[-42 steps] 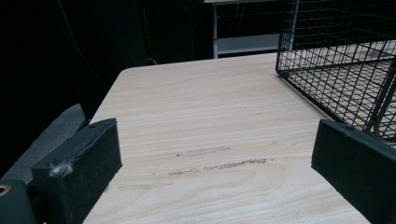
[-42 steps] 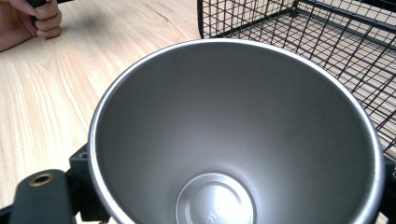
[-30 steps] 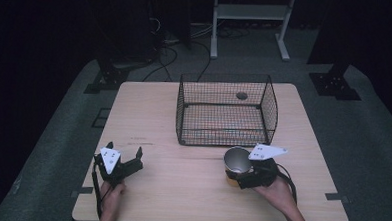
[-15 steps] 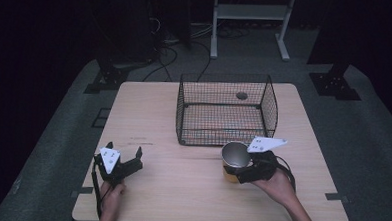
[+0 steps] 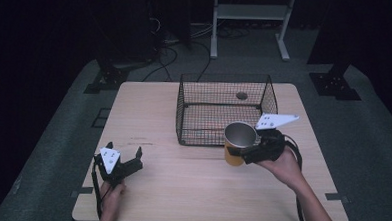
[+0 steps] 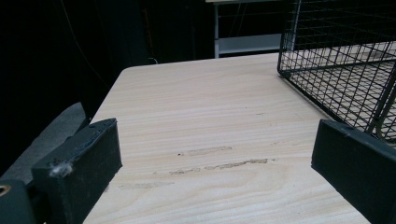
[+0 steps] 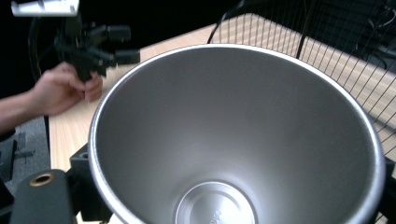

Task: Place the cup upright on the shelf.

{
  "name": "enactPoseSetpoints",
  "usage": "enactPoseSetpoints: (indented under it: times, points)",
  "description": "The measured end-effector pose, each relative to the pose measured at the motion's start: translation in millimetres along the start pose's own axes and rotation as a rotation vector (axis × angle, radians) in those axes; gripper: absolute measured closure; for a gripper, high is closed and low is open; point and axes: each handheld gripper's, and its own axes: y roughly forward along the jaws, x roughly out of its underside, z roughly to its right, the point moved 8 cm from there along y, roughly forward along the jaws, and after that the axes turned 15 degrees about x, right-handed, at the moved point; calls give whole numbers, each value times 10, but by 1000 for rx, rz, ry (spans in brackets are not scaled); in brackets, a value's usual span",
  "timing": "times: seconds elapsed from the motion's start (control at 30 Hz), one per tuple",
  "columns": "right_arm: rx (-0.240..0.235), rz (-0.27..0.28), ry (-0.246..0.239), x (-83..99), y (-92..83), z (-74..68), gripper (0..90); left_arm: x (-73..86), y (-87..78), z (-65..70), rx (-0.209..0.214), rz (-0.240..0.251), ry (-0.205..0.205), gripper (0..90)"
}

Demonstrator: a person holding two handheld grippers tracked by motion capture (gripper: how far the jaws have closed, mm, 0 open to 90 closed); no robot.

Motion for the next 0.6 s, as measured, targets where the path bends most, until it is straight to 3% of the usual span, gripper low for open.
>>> enactPoseSetpoints:
  times: [0.17, 0.43, 0.6]
  points:
    - [10, 14, -1, -351, -4, 197, 131, 0, -2, 4, -1, 2, 0, 8]
    - [50, -22, -9, -608, 167, 454, 131, -1, -2, -3, -2, 2, -3, 8]
    - [75, -49, -21, -749, 377, 605, 131, -4, 0, -4, 1, 6, -2, 8]
